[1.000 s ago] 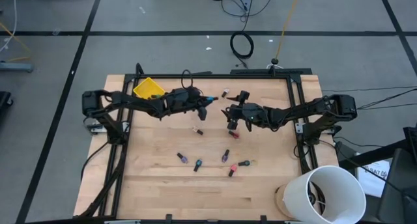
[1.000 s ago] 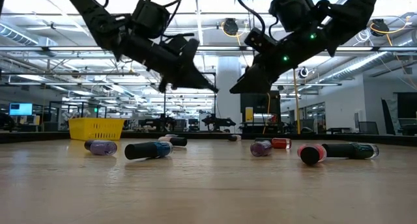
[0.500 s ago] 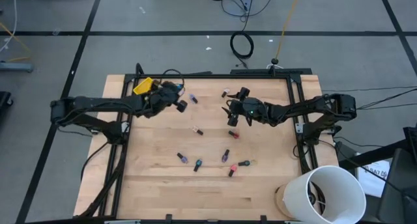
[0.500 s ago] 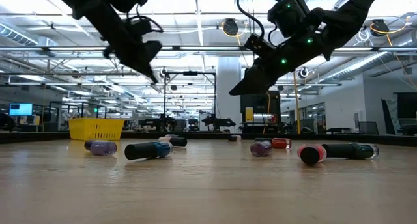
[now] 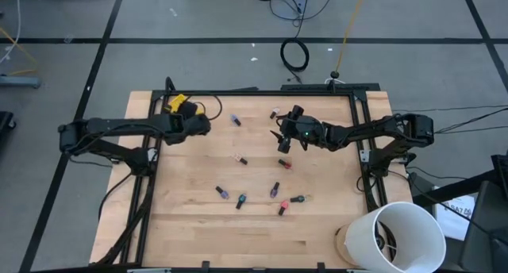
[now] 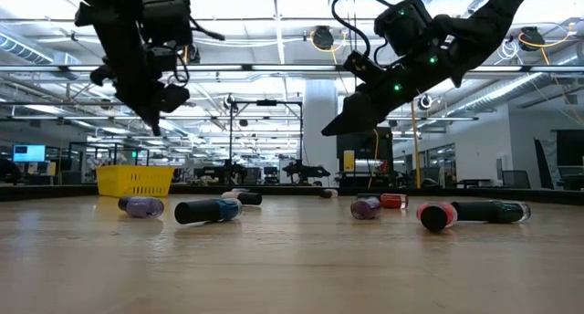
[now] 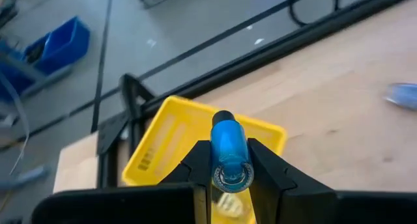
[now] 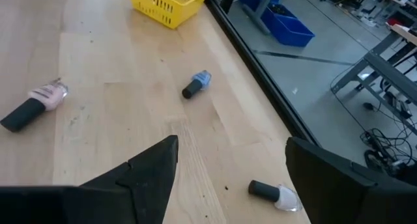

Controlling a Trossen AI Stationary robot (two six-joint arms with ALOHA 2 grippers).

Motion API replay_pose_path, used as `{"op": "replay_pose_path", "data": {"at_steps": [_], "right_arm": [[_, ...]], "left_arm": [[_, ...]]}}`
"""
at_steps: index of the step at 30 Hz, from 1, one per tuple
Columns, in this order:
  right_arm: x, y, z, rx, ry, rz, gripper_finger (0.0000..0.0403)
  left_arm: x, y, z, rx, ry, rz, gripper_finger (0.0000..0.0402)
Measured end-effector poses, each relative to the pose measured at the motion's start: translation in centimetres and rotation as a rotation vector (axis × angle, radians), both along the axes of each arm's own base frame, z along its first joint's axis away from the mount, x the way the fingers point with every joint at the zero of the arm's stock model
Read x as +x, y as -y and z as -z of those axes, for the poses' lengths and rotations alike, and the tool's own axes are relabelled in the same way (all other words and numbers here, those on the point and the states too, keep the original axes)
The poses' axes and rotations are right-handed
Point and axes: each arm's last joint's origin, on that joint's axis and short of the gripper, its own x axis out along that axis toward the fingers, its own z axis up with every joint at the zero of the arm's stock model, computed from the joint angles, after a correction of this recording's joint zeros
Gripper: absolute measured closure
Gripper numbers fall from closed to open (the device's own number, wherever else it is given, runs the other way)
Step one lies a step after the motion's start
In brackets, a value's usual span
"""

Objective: Pick & Place Nail Polish
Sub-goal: Put the blue nail polish into the yellow bin

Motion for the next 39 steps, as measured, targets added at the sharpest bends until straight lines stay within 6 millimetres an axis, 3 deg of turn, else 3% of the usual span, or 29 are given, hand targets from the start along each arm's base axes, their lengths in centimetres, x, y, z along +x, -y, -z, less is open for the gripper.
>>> {"op": "replay_pose_path", "data": {"at_steps": [13,20,30,39], "right_arm": [[0.0,0.0,0.1,0.005,-0.006,0.0,0.0133],[0.0,0.0,0.1,0.005,-0.005,0.0,0.0133],[0.0,0.0,0.1,0.005,-0.005,0.0,0.0133],[0.0,0.0,0.1,0.005,-0.005,0.0,0.0133]], "left_arm": [[-3.0,-2.1,2.7,-0.055,-0.037,-0.223,0.035],[-3.4,-2.9,4.3,-0.075,0.028,-0.24,0.035],[-4.0,-3.9,4.5,-0.069,0.04,-0.28,0.0348],[-4.1,-4.5,4.5,-0.082,0.09,-0.301,0.0298]]}}
